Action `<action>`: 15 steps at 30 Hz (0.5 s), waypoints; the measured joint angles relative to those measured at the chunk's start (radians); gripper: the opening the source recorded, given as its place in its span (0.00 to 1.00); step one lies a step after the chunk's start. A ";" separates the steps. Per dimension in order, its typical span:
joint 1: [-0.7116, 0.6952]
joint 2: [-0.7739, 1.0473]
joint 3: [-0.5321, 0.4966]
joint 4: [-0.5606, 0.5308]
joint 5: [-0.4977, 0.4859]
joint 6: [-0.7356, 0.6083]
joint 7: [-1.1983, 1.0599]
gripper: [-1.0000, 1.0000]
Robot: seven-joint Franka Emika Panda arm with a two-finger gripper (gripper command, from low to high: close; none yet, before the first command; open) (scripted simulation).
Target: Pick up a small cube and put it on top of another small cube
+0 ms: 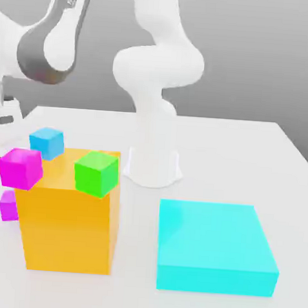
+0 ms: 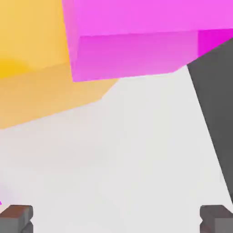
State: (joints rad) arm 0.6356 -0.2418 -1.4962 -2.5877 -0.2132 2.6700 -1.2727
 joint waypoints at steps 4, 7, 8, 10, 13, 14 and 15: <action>0.143 0.000 -0.230 -0.032 -0.130 0.027 -0.117 0.50; 0.213 -0.015 -0.371 -0.052 -0.256 0.038 -0.185 0.50; 0.229 -0.020 -0.411 -0.058 -0.298 0.040 -0.207 0.50; 0.257 -0.028 -0.483 -0.078 -0.385 0.047 -0.236 0.50; 0.351 -0.069 -0.608 -0.069 -0.495 0.068 -0.189 0.50; 0.387 -0.086 -0.652 -0.062 -0.531 0.076 -0.165 0.50; 0.421 -0.105 -0.694 -0.053 -0.569 0.083 -0.138 0.50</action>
State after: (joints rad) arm 1.0567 -0.3468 -2.1902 -2.6411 -0.7826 2.7528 -1.4107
